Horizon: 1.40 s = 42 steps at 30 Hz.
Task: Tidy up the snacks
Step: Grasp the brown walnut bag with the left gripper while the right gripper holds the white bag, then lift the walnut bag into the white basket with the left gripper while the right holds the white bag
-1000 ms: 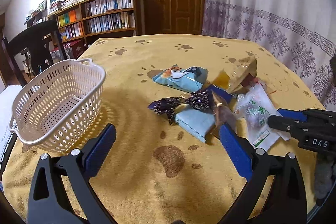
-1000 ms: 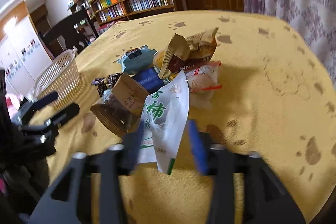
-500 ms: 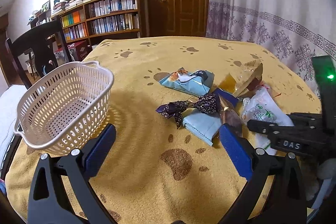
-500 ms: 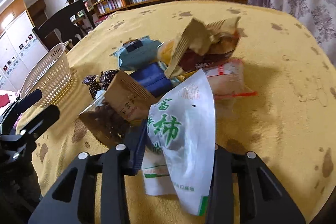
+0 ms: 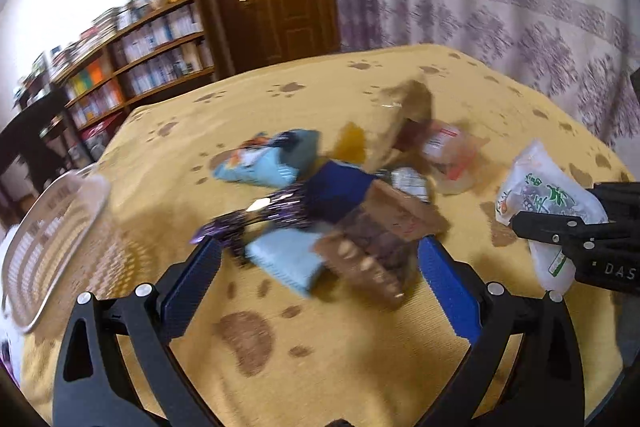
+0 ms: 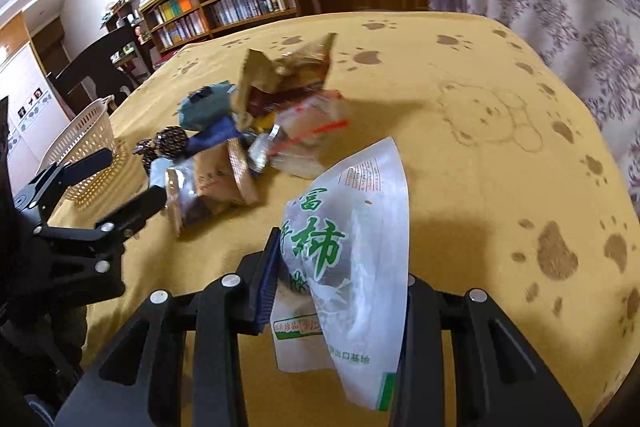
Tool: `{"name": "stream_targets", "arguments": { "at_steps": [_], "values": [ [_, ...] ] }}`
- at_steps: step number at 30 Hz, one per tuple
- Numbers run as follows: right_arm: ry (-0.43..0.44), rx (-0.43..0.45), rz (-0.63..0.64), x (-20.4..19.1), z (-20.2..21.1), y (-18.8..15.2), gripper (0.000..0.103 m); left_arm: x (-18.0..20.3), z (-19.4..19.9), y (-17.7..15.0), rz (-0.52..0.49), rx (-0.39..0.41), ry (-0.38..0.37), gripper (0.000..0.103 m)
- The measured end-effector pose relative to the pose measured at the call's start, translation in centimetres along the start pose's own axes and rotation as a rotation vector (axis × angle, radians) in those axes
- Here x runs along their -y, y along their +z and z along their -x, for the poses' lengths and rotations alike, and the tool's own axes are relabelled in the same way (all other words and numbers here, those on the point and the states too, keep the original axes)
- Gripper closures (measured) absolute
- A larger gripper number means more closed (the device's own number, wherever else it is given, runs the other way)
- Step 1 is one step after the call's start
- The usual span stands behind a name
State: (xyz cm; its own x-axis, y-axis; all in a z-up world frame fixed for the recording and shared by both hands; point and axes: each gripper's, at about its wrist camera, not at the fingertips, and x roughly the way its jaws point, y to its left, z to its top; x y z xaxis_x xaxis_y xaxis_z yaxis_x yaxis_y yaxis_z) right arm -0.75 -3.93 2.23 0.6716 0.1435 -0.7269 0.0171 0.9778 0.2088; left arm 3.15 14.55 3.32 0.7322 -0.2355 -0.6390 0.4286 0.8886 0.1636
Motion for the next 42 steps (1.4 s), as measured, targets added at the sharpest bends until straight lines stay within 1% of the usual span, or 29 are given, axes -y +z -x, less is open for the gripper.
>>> {"name": "stream_targets", "arguments": {
  "at_steps": [2,4,10,12,14,15,16,18,19,22,23,24,26,27,29,31,34,37,40,42],
  "values": [
    [0.003,0.001,-0.014,0.4,-0.1,-0.1,0.067,1.0,-1.1,0.4,-0.033,-0.017,-0.021,0.003],
    [0.014,-0.004,-0.022,0.5,-0.3,-0.1,0.067,1.4,-2.1,0.7,-0.042,-0.037,-0.042,0.003],
    [0.023,-0.017,-0.035,0.8,-0.7,-0.4,0.067,1.6,-4.6,0.9,-0.008,-0.097,-0.159,0.003],
    [0.026,-0.017,-0.048,1.2,-0.8,-0.3,0.067,2.0,-4.3,0.6,-0.028,-0.093,-0.183,0.003],
    [0.026,-0.014,-0.064,1.6,-0.7,-0.2,0.067,2.7,-3.8,0.3,-0.035,-0.106,-0.242,0.003],
    [0.025,-0.011,-0.071,1.9,-0.7,-0.1,0.067,3.1,-3.5,0.1,-0.039,-0.117,-0.293,0.003],
    [0.024,-0.009,-0.076,2.1,-0.6,0.0,0.067,3.6,-3.3,-0.1,-0.045,-0.122,-0.324,0.003],
    [0.024,-0.006,-0.081,2.2,-0.6,0.0,0.067,4.6,-2.5,-0.5,-0.077,-0.118,-0.372,0.003],
    [0.024,-0.005,-0.083,2.3,-0.5,0.0,0.067,5.1,-2.2,-0.6,-0.094,-0.110,-0.381,0.003],
    [0.025,-0.001,-0.086,2.4,-0.4,0.0,0.067,5.4,-2.3,-0.1,-0.102,-0.102,-0.349,0.003],
    [0.025,0.000,-0.087,2.4,-0.4,0.0,0.067,5.1,-2.5,0.0,-0.092,-0.101,-0.318,0.004],
    [0.025,0.001,-0.086,2.4,-0.4,0.0,0.067,4.9,-2.8,0.2,-0.086,-0.100,-0.292,0.006],
    [0.025,0.002,-0.085,2.2,-0.4,-0.1,0.067,3.8,-3.4,0.3,-0.062,-0.115,-0.265,0.016],
    [0.025,0.001,-0.085,2.2,-0.4,-0.2,0.067,3.5,-3.8,0.5,-0.053,-0.124,-0.261,0.019],
    [0.027,-0.005,-0.084,2.2,-0.6,-0.2,0.067,2.8,-4.6,0.7,-0.046,-0.137,-0.249,0.027],
    [0.027,-0.009,-0.081,2.2,-0.8,-0.3,0.067,2.7,-5.0,0.9,-0.052,-0.141,-0.257,0.030],
    [0.027,-0.008,-0.078,2.1,-0.8,-0.3,0.067,3.5,-5.9,1.5,-0.085,-0.146,-0.260,0.035],
    [0.030,-0.008,-0.082,2.3,-0.8,-0.3,0.067,4.2,-6.7,1.8,-0.096,-0.152,-0.251,0.036],
    [0.031,-0.007,-0.084,2.4,-0.8,-0.2,0.067,4.4,-6.5,1.8,-0.093,-0.152,-0.255,0.043],
    [0.032,-0.007,-0.083,2.4,-0.8,-0.2,0.067,4.6,-6.1,1.5,-0.095,-0.149,-0.254,0.043]
  ]
}}
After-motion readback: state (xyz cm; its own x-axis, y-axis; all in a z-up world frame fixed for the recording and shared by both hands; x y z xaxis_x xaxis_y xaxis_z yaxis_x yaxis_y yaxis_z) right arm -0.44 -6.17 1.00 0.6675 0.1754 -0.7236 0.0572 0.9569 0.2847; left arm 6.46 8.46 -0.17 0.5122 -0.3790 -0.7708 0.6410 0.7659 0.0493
